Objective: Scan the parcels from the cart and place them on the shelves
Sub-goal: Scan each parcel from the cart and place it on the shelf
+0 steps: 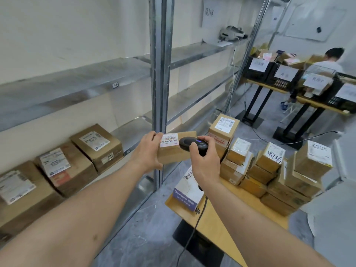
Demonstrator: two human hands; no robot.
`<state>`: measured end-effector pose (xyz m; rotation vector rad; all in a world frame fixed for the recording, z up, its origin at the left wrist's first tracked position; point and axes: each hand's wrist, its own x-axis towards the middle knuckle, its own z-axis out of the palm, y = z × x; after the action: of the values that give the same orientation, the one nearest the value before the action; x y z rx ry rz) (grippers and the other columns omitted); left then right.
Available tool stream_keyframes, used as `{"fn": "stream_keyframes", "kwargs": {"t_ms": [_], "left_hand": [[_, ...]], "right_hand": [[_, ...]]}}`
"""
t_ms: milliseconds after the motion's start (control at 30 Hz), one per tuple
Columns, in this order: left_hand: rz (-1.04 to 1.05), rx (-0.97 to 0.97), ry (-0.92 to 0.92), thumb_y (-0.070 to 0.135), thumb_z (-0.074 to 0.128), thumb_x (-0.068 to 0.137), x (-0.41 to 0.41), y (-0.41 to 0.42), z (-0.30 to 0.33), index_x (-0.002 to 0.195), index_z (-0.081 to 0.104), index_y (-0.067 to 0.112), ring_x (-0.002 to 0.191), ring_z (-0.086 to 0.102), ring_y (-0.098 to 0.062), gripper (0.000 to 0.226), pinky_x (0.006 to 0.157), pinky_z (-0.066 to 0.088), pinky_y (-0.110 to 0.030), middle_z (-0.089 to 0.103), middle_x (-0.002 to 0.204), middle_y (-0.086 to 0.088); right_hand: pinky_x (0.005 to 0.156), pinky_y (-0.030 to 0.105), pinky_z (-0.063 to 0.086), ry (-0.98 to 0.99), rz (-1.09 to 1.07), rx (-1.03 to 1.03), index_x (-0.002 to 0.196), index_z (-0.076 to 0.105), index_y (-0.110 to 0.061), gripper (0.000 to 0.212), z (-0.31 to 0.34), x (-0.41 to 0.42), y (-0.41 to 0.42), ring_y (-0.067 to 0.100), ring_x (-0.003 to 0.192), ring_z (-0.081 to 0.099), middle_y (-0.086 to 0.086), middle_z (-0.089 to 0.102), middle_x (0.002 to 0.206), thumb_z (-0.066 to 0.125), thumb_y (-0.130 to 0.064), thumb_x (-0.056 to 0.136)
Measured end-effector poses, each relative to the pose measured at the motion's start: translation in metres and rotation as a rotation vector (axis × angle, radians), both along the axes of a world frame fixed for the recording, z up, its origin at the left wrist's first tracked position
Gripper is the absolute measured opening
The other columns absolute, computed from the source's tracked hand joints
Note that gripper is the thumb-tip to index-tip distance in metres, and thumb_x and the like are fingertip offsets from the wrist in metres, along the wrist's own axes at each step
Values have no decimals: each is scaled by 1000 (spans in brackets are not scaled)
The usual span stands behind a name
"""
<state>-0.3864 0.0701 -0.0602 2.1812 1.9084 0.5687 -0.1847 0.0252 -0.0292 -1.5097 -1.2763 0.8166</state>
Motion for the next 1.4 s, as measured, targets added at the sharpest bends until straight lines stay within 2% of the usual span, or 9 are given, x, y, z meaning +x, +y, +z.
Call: {"fn": "stream_keyframes", "kwargs": {"t_ms": [200,367,500,567,700,867,1033,1200,1400], "left_hand": [[5,7,36,35,99,57,-26,-27,15,155,33,20,130,37,-19,119,102,51,-44,40,141,3],[80,4,42,50,94,56,-40,-49,21,153,35,17,124,41,-24,118,100,50,-41,43,135,-2],[202,-4,34,65,90,54,-49,-71,31,144,40,16,114,45,-22,114,90,50,-36,43,126,-2],[281,-10,12,71,88,52,-54,-83,35,137,43,16,110,49,-22,111,84,50,-36,42,123,-1],[435,-55,-25,77,84,49,-68,-108,42,137,44,12,113,57,-26,116,88,55,-42,46,130,-4],[663,-118,-50,74,79,55,-80,-150,47,130,47,14,108,58,-26,101,75,43,-37,47,119,0],[870,-135,-71,80,77,55,-90,-203,46,135,48,16,111,60,-29,106,84,51,-40,53,124,-4],[1074,-153,-79,80,77,63,-101,-272,51,163,26,30,129,54,-36,122,100,51,-46,41,146,-11],[1294,-144,-136,81,74,64,-135,-362,59,161,33,31,124,57,-37,117,98,53,-46,43,139,-13]], "right_hand": [[74,29,49,-11,5,28,123,54,-40,22,10,-22,-31,6,92,63,-18,64,105,60,-41,102],[75,24,48,22,54,50,126,54,-40,25,12,-44,-49,4,96,63,-17,64,108,61,-41,102],[76,23,48,41,113,57,126,52,-42,24,15,-66,-54,3,96,61,-21,61,107,60,-42,103],[82,29,51,57,143,59,124,50,-46,23,15,-78,-55,4,97,62,-22,62,106,60,-44,103],[90,36,54,91,228,46,124,50,-49,24,13,-101,-55,5,98,62,-25,61,106,60,-46,102],[95,36,53,92,350,43,121,55,-44,23,10,-121,-58,-2,96,61,-23,64,105,62,-46,99],[92,38,53,32,579,62,123,53,-44,26,10,-141,-73,10,99,64,-20,66,105,61,-49,99],[89,34,49,-9,769,102,128,52,-42,31,15,-175,-100,15,100,64,-13,67,110,61,-48,99],[89,31,49,43,897,113,131,55,-37,35,16,-229,-158,12,101,64,-13,68,112,63,-46,99]]}}
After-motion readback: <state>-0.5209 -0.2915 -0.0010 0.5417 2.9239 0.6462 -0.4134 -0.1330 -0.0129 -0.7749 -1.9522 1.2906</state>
